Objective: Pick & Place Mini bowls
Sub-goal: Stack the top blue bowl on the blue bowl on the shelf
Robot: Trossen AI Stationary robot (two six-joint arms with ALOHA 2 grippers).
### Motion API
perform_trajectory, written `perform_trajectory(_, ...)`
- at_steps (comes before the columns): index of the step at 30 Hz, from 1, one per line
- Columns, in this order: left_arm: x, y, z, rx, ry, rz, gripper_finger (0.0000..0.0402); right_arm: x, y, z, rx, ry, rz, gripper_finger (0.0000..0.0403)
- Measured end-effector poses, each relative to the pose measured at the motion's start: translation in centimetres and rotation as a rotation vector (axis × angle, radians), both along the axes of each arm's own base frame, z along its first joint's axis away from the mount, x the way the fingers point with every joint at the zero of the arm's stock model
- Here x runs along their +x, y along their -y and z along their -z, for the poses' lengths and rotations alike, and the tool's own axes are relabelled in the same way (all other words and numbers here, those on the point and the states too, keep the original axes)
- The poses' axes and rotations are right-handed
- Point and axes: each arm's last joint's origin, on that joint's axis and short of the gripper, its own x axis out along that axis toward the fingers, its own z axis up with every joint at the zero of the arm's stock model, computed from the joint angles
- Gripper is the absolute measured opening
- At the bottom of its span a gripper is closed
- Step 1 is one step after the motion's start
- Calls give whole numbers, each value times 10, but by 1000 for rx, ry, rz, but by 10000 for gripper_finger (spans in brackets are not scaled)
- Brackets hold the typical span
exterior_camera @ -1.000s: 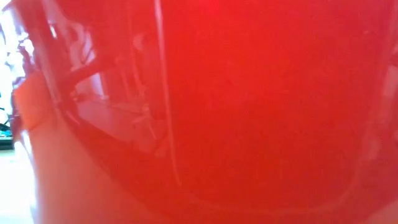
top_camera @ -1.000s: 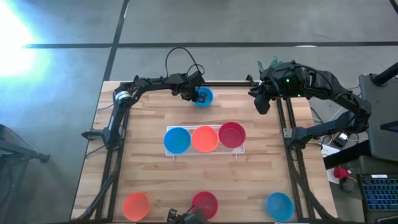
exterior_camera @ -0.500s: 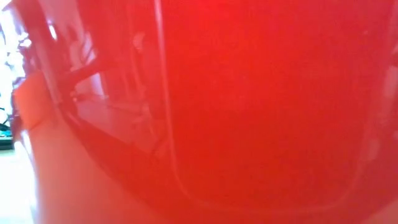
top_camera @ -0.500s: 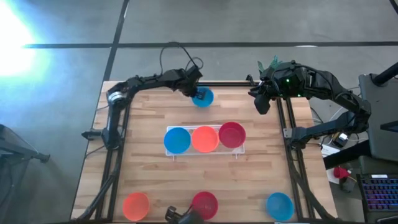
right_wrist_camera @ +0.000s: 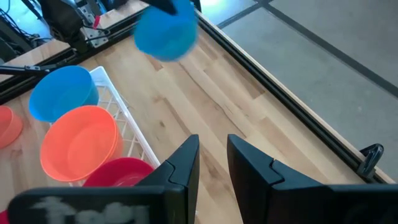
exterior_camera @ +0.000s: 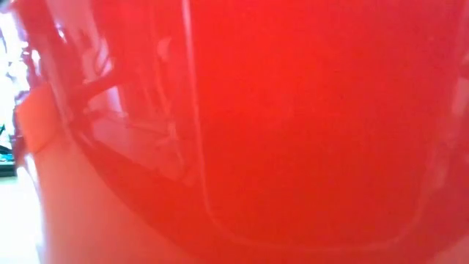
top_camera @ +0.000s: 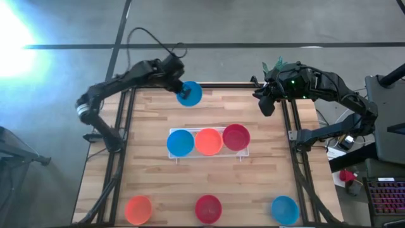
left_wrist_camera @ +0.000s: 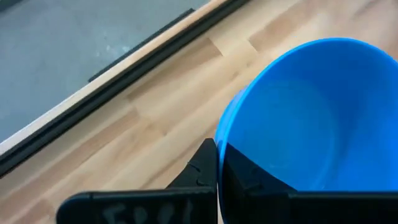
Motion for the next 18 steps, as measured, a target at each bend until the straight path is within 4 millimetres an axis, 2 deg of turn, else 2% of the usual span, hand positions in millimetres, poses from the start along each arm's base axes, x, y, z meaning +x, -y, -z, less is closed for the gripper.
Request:
perform_trajectory(5, -34, 32, -29, -19, 8, 85, 0, 0, 0, 0, 0, 0, 0, 79)
perform_trajectory(9, -51, 56, -44, -45, 31, 174, 0, 0, 0, 0, -2, -1, -2, 79)
perform_trajectory(13, -56, 78, -49, -86, 39, 307, 0, 0, 0, 0, -2, -1, -2, 79)
perform_trajectory(18, -52, 104, -48, -107, 14, 466, 0, 0, 0, 0, 0, 0, 0, 79)
